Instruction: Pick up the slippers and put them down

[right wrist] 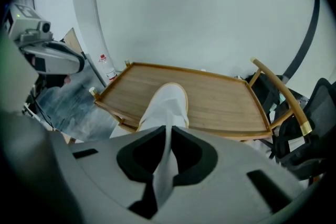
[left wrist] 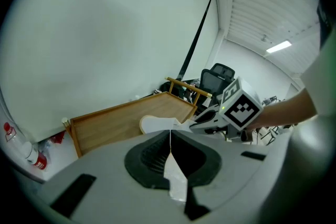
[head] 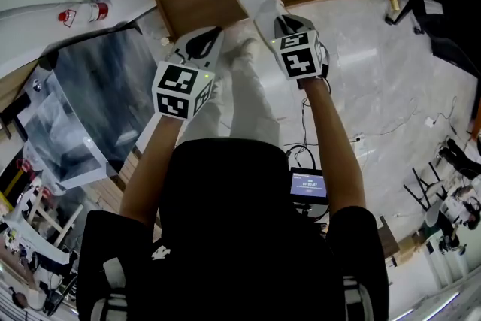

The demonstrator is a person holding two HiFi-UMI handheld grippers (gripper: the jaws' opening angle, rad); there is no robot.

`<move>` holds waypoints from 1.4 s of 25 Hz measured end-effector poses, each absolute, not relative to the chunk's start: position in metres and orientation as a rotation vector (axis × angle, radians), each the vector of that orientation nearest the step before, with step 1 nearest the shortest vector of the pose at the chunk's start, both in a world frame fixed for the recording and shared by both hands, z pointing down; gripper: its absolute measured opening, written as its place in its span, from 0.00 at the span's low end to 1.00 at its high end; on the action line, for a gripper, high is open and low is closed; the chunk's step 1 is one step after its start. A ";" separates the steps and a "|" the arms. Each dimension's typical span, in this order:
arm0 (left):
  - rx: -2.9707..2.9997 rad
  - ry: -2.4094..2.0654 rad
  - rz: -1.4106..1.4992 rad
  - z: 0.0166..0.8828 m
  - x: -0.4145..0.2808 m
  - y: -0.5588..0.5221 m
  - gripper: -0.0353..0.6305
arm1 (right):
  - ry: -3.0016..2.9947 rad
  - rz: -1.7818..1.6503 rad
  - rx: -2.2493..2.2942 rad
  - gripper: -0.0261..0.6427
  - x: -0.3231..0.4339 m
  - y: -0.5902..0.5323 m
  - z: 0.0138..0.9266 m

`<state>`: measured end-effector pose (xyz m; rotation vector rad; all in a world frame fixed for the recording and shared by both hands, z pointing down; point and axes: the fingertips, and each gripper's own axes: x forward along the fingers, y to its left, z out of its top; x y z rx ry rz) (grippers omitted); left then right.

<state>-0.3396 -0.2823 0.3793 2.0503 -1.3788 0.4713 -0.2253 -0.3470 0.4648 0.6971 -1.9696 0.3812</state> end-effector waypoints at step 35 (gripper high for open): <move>2.464 -1.069 0.578 0.315 -0.254 -0.128 0.06 | -1.984 0.414 1.204 0.06 -0.117 -0.147 0.350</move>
